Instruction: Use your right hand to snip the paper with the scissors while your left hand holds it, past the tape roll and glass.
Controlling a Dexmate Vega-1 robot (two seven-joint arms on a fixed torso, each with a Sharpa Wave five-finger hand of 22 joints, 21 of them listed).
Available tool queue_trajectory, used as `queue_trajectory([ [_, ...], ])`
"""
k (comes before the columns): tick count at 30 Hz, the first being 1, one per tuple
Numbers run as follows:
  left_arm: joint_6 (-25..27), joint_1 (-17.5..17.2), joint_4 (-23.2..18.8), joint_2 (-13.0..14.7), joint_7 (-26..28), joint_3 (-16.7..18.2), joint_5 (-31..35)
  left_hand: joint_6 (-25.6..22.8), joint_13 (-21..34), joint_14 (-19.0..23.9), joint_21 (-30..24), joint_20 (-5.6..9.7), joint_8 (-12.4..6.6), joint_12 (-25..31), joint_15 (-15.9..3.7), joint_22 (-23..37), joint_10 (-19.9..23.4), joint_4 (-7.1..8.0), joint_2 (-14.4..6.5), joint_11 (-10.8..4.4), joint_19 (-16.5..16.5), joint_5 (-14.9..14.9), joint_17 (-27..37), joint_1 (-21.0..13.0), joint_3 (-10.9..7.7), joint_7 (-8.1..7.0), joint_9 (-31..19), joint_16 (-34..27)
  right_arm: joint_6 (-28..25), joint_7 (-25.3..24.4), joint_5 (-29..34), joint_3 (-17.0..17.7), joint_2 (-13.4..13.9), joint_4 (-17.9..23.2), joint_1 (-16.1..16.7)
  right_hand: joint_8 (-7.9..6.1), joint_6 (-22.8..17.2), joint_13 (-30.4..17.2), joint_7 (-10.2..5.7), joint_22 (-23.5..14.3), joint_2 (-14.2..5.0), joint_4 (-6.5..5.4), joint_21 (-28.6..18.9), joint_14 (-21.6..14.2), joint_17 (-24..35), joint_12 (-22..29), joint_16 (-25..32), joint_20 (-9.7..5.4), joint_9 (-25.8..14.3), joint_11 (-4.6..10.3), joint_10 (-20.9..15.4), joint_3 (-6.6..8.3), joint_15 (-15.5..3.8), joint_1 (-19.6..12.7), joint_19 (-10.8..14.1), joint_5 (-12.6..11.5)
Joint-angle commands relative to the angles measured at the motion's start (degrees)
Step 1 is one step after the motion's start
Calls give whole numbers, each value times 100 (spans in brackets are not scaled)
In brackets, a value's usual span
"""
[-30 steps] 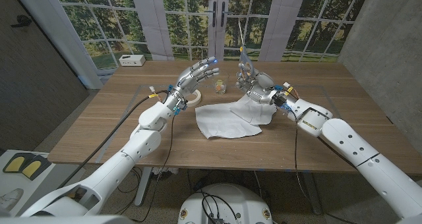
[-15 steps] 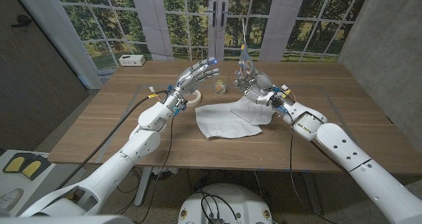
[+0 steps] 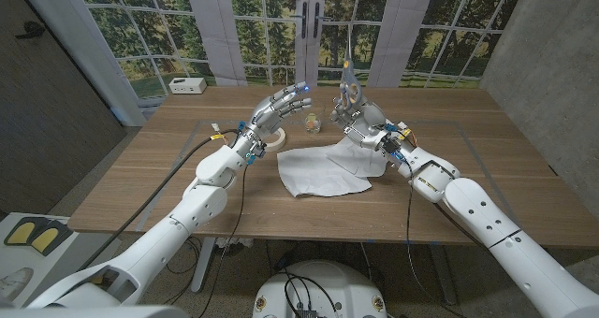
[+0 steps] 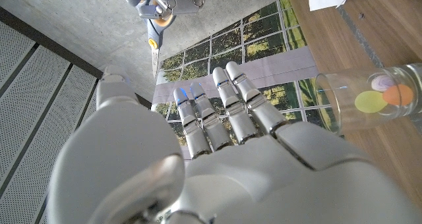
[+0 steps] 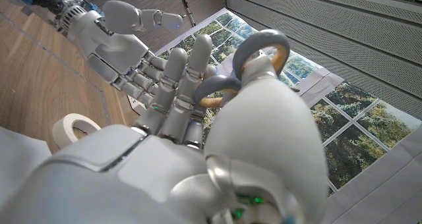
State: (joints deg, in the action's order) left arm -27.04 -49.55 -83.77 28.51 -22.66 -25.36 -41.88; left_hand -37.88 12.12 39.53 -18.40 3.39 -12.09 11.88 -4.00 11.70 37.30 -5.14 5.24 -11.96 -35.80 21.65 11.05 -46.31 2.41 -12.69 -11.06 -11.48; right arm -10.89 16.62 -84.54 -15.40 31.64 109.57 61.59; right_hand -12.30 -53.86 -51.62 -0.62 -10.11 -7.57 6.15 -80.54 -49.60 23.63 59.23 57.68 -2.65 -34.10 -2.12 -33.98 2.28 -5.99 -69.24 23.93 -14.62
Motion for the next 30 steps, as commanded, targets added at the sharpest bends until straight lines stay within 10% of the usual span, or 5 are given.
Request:
queue_trajectory([
  [1,49,-26,-41,30,35,3,0,-55,8,57,3,60,-24,33,-859,22,39,-6,-60,-21,2,45,13,-26,18,3,-9,-22,61,344,85,-36,-78,-190,-108,63,149,-18,30,7,143,15,65,23,-11,12,11,-798,11,1206,-1157,-143,-729,-44,29,-50],
  [19,80,35,19,6,9,-18,2,-128,8,78,4,58,-33,48,-856,23,86,7,-94,-22,1,55,13,-26,36,5,-6,-27,142,684,274,-69,-118,-398,-223,190,1025,533,-83,-5,116,-120,506,308,-232,-215,-171,-796,546,1166,-1046,-439,-732,361,-10,-281],
  [23,87,34,26,9,-2,-17,-8,-164,8,100,3,60,-39,59,-855,23,118,12,-110,-21,-1,60,14,-28,41,7,-6,-34,181,748,383,-88,-98,-418,-254,123,905,1203,-444,5,34,-118,766,745,-611,-531,-837,-615,846,1065,-942,-481,-735,403,-304,-323],
  [30,95,27,38,12,-15,-11,-24,-252,8,173,5,65,-53,93,-858,21,223,21,-138,-16,-4,69,15,-34,60,8,-3,-57,251,942,485,-116,-108,-490,-301,89,904,1700,-509,-7,105,-264,1050,2151,-757,-1088,-1532,-300,1128,715,277,-732,-605,841,-652,-365],
])
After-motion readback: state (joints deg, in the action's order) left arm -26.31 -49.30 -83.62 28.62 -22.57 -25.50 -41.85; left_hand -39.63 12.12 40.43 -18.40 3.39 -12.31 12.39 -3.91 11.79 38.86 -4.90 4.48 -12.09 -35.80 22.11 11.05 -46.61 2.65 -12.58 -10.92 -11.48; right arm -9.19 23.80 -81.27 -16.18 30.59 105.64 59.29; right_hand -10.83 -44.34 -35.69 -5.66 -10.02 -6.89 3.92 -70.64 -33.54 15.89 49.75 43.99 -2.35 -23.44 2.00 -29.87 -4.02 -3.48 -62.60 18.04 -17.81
